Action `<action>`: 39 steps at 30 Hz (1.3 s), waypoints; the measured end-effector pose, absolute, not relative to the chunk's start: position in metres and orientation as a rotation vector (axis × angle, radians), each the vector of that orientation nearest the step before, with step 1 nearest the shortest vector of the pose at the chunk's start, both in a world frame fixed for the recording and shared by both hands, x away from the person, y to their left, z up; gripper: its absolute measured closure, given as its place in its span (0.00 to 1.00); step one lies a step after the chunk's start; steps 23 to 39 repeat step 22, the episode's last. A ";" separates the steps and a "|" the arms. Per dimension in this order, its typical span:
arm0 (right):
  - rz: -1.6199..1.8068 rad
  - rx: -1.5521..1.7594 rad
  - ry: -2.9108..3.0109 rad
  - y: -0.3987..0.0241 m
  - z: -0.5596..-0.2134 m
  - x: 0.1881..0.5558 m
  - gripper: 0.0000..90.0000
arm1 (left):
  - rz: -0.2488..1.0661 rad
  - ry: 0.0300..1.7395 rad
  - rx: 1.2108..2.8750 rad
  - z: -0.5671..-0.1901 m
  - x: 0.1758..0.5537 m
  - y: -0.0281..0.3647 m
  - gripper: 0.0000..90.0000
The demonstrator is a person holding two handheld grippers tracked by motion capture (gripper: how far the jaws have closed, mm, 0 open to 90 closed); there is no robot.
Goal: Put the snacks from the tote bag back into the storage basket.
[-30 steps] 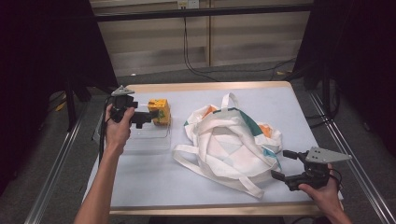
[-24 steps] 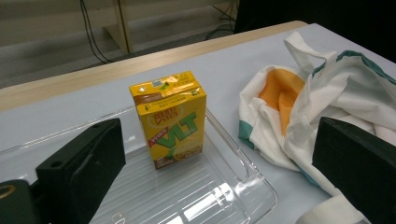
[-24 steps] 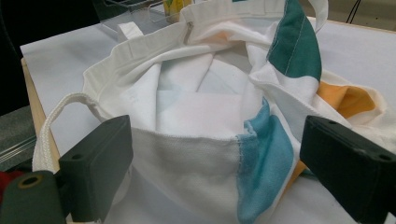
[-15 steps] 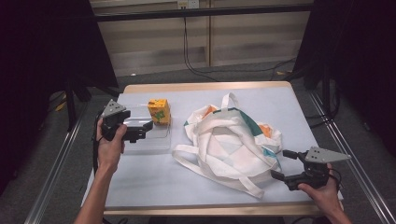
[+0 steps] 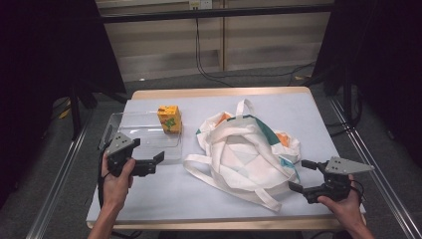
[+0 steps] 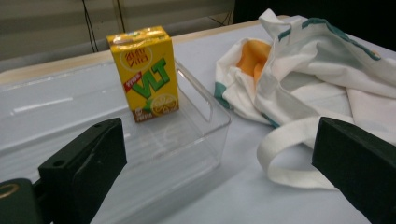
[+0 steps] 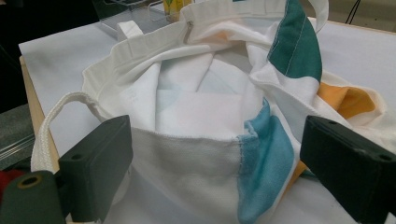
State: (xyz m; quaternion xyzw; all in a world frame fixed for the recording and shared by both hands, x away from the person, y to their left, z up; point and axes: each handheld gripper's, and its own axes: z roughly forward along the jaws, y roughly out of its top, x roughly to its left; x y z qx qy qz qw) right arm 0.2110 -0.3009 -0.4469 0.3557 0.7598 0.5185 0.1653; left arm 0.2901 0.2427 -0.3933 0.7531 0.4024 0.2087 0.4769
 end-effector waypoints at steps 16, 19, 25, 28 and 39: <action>1.477 1.023 2.156 -0.301 -0.447 0.213 0.10 | 0.515 1.056 1.706 -0.427 0.240 0.268 0.03; 1.476 1.021 2.155 -0.301 -0.447 0.213 0.10 | 0.524 1.058 1.723 -0.438 0.236 0.267 0.02; 1.479 1.016 2.153 -0.301 -0.447 0.212 0.10 | 0.502 1.064 1.747 -0.444 0.236 0.266 0.02; 1.479 1.016 2.153 -0.301 -0.447 0.212 0.10 | 0.502 1.064 1.747 -0.444 0.236 0.266 0.02; 1.479 1.016 2.153 -0.301 -0.447 0.212 0.10 | 0.502 1.064 1.747 -0.444 0.236 0.266 0.02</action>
